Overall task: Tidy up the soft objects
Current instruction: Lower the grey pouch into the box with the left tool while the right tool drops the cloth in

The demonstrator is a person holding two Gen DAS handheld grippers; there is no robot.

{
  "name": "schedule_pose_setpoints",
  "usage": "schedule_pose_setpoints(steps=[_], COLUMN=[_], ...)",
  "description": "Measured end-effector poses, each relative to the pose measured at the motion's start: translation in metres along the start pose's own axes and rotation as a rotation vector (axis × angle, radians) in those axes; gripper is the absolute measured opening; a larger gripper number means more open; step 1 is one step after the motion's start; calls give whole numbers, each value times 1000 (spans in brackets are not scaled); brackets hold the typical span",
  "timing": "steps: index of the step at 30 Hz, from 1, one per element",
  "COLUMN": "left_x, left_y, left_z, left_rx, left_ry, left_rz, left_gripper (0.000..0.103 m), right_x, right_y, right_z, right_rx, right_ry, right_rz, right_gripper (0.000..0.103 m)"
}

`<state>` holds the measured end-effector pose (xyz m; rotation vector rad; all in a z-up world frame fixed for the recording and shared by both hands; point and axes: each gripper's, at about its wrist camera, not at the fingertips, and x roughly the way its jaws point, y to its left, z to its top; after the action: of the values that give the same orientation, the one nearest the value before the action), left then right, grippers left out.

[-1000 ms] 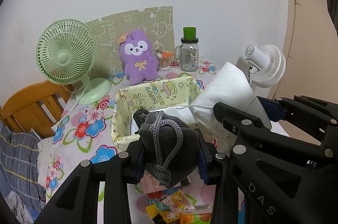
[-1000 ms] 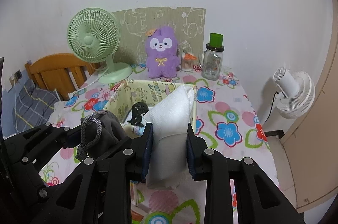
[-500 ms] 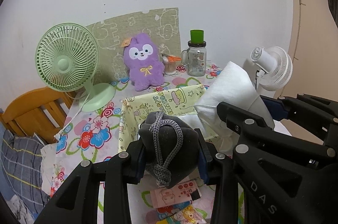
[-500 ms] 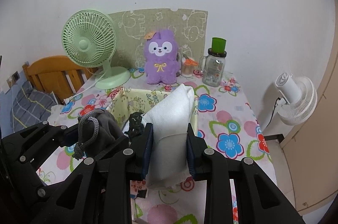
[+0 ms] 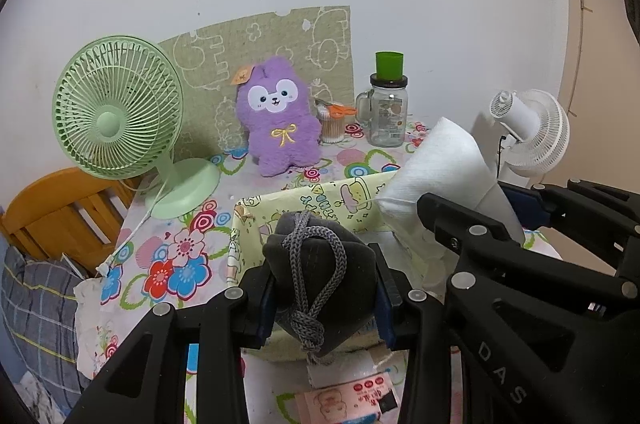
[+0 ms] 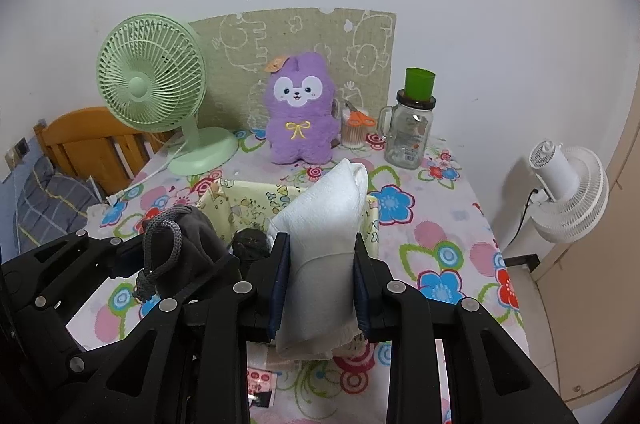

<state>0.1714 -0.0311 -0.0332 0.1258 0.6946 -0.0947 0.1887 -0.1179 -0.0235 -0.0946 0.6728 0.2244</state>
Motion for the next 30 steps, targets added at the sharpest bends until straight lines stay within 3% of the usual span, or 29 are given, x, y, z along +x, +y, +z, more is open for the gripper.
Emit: schedule_pose_setpoints(steps=[20, 22, 25, 30], left_x=[67, 73, 79, 83], left_y=[16, 16, 17, 17], left_z=[6, 5, 1, -2], left_rx=[-45, -46, -39, -41], left_ry=[97, 109, 121, 133], left_rz=[-17, -20, 1, -8], left_gripper=[49, 66, 76, 83], right_x=[66, 74, 84, 88], right_y=[-5, -4, -3, -3], right_z=[9, 7, 5, 2], right_rx=[17, 16, 10, 7], right_ry=[50, 65, 85, 83], right_rz=[26, 49, 49, 38], right_gripper=[32, 38, 48, 70])
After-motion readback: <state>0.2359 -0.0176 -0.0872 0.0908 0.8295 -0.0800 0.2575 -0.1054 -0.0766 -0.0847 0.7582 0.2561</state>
